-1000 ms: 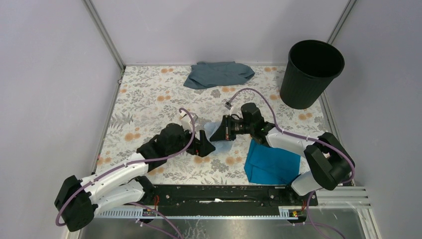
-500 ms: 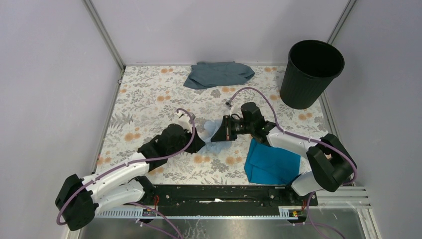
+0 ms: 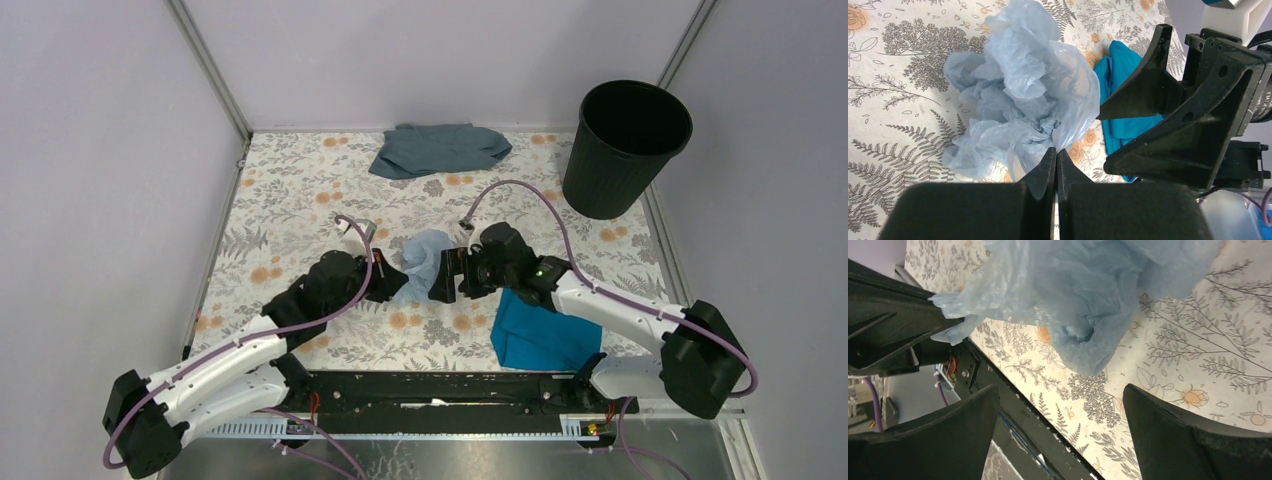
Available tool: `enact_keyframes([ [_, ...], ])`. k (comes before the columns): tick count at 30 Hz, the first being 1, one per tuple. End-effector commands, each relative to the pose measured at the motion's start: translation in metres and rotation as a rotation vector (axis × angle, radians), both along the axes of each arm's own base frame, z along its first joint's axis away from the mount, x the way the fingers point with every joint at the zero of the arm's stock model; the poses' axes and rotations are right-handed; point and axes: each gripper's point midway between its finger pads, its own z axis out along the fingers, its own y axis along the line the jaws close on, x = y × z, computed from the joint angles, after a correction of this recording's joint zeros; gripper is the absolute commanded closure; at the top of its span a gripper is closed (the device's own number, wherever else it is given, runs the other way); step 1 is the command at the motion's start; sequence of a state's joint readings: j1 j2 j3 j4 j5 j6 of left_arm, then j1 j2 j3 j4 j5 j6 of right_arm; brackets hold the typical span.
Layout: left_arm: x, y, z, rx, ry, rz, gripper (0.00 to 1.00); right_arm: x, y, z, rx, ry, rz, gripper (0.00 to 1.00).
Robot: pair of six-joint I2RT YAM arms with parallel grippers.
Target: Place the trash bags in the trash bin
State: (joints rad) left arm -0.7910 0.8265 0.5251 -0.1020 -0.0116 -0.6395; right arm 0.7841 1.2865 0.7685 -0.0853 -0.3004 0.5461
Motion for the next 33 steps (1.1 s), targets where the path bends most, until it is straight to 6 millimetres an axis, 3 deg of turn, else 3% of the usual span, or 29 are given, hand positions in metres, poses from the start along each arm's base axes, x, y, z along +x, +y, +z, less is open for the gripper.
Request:
enact_keyframes([
  [1,0.003,-0.01,0.033,-0.114,-0.043,-0.001,1.0,0.014,-0.007,0.002,0.018,-0.053,-0.13,0.0],
  [4,-0.001,-0.014,0.04,-0.152,-0.036,-0.025,1.0,0.014,0.014,0.008,0.144,-0.042,-0.106,0.01],
  [10,-0.007,-0.018,0.059,-0.229,-0.046,-0.046,1.0,0.019,0.042,-0.007,0.244,-0.033,-0.092,0.2],
  [12,-0.009,-0.017,0.074,-0.259,-0.07,-0.052,1.0,0.031,0.036,-0.02,0.219,-0.06,-0.155,0.32],
  [16,-0.016,-0.003,0.108,-0.281,-0.129,-0.035,1.0,0.055,0.007,-0.036,0.165,-0.12,-0.266,0.76],
  [19,-0.013,0.02,0.13,-0.249,-0.183,0.05,1.0,0.069,-0.016,-0.043,0.121,-0.125,-0.318,0.88],
  [21,-0.01,0.038,0.141,-0.225,-0.215,0.125,1.0,0.072,-0.026,-0.046,0.061,-0.142,-0.322,0.86],
  [22,-0.009,0.045,0.146,-0.22,-0.23,0.152,1.0,0.071,-0.028,-0.047,0.035,-0.149,-0.307,0.8],
  [27,-0.001,0.068,0.154,-0.173,-0.263,0.256,1.0,0.064,-0.025,-0.037,-0.004,-0.161,-0.204,0.45],
  [31,0.006,0.091,0.169,-0.12,-0.306,0.359,1.0,0.058,-0.029,-0.026,-0.021,-0.171,-0.171,0.07],
  [33,0.009,0.104,0.184,-0.086,-0.346,0.405,1.0,0.052,-0.029,-0.023,-0.015,-0.164,-0.15,0.01],
])
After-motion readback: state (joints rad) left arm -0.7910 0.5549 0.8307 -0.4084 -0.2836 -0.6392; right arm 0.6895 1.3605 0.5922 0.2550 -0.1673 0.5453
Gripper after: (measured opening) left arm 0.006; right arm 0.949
